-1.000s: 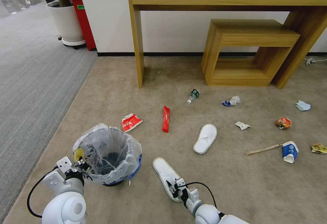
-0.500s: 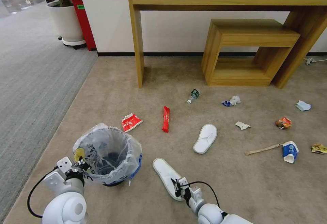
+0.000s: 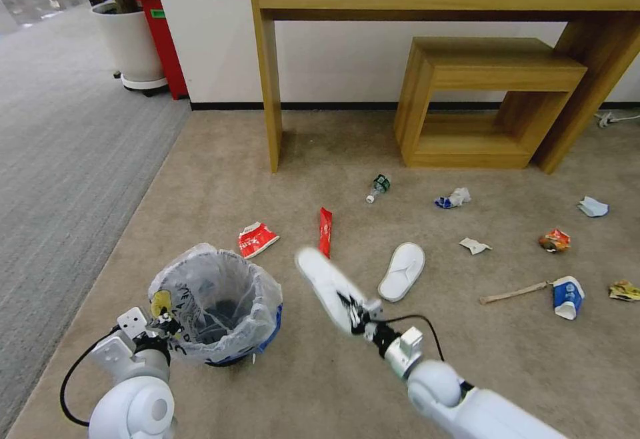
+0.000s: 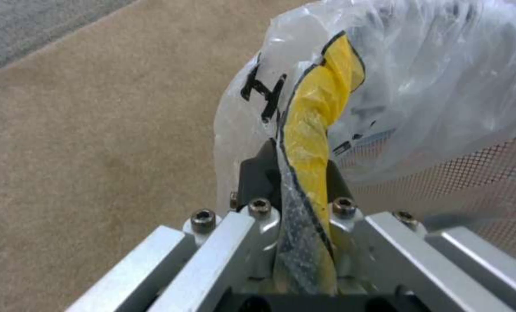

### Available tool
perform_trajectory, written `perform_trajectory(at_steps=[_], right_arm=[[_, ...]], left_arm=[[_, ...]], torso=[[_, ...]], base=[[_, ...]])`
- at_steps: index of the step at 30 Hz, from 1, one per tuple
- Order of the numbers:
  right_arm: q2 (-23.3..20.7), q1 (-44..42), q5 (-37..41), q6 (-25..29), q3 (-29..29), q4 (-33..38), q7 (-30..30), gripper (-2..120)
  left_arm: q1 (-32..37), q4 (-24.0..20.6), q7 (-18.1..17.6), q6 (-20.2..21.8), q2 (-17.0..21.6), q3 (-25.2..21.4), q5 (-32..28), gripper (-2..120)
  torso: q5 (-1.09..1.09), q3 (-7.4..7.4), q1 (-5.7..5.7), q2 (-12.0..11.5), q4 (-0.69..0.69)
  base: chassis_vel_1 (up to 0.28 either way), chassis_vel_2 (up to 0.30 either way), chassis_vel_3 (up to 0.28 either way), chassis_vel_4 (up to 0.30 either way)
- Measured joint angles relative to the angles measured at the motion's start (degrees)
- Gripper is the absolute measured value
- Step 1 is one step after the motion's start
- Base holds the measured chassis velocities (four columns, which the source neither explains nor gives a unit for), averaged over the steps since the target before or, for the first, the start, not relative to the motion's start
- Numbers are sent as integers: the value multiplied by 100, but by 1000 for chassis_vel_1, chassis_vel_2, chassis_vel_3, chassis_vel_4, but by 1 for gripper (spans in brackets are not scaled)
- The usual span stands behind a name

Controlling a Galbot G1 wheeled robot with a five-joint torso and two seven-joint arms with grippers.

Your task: Pick up the trash bin and place the garbage on the floor into it.

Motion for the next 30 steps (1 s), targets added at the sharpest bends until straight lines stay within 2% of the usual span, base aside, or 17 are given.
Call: perform_trajectory(at_steps=[6,8,10,12,22,25,30], right_arm=[[-31,493,188,283,-52,478,-332,0],[-1,977,294,399,-252,665,-467,0],[3,1012,300,404,-272,675,-471,0],[95,1464,434,464,-591,748,-505,0],[384,1932,811,530,-1406,545,-575,0],[633,2041,848,558,-1820,330,-553,0],[925,2128,810,605,-2131,139,-534,0]], left_arm=[[72,-73,20,43,5,93,38,3],[124,-160,24,96,8,147,39,3],[133,-183,24,113,8,154,31,3],[181,-327,20,196,9,166,-30,3],[324,-552,2,253,65,149,-96,3],[378,-637,0,257,61,144,-103,3],[409,-681,0,259,32,154,-96,3]], torso=[[-1,0,0,0,0],[-1,0,0,0,1],[-1,0,0,0,0],[-1,0,0,0,1],[-1,0,0,0,0],[-1,0,0,0,0],[-2,0,0,0,0]], base=[[0,0,0,0],[0,0,0,0],[0,0,0,0],[0,0,0,0],[0,0,0,0],[0,0,0,0],[0,0,0,0]])
